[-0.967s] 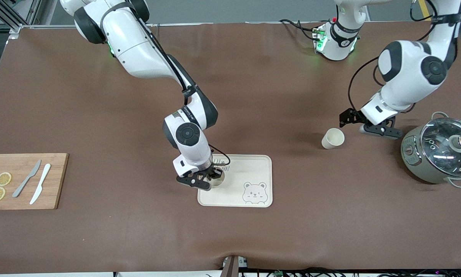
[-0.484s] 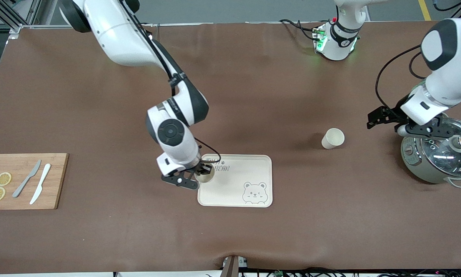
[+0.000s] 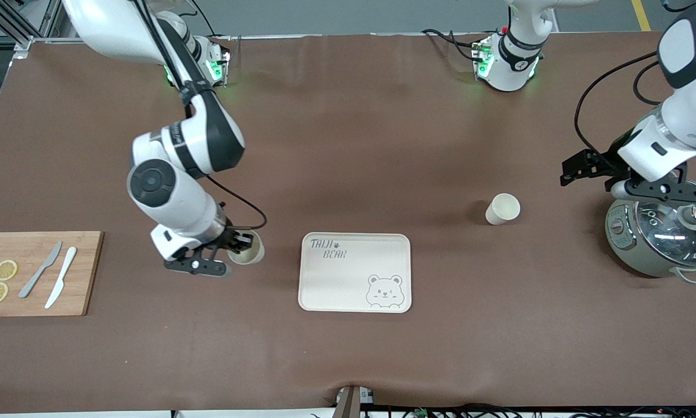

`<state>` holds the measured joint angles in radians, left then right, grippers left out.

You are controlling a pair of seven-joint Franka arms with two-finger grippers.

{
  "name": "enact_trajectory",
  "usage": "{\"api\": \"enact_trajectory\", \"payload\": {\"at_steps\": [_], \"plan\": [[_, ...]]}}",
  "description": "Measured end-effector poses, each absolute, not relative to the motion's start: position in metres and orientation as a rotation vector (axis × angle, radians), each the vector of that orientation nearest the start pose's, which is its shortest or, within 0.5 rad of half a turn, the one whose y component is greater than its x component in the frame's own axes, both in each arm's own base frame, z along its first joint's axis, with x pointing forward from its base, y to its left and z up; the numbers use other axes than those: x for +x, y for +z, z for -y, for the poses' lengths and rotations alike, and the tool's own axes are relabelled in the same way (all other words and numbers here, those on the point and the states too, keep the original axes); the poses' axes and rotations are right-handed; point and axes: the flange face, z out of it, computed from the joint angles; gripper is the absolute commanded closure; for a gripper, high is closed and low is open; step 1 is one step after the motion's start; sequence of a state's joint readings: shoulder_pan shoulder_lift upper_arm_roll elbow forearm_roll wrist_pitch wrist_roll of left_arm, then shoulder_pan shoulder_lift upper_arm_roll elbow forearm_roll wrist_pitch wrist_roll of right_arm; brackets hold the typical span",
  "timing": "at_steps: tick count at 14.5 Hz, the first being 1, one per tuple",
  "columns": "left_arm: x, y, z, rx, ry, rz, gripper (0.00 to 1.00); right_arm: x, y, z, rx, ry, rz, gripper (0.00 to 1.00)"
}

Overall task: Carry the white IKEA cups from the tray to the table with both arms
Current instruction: 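Carry the cup toward the cutting board while the left gripper withdraws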

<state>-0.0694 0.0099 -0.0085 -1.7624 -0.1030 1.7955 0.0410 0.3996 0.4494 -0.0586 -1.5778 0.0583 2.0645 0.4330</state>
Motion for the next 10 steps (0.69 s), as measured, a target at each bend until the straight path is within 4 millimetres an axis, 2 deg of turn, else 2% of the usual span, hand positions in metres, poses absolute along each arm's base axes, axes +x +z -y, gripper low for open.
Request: {"api": "enact_trajectory", "payload": {"at_steps": [2,5,7,10], "plan": [[0.567,0.568,0.049,-3.239,-0.055,-0.152,0.0,0.635,0.384,-0.208,-3.106,-0.015,-0.117,1.0],[0.561,0.607,0.048,-3.24,-0.03,-0.165,0.0,0.629,0.386,-0.153,-3.111,0.006,-0.027,1.0],[0.556,0.632,0.052,-3.239,-0.03,-0.186,0.0,0.627,0.388,-0.109,-3.11,0.014,0.034,1.0],[0.548,0.65,0.071,-3.237,-0.007,-0.22,0.0,0.627,0.383,-0.04,-3.105,0.015,0.154,1.0]]}}
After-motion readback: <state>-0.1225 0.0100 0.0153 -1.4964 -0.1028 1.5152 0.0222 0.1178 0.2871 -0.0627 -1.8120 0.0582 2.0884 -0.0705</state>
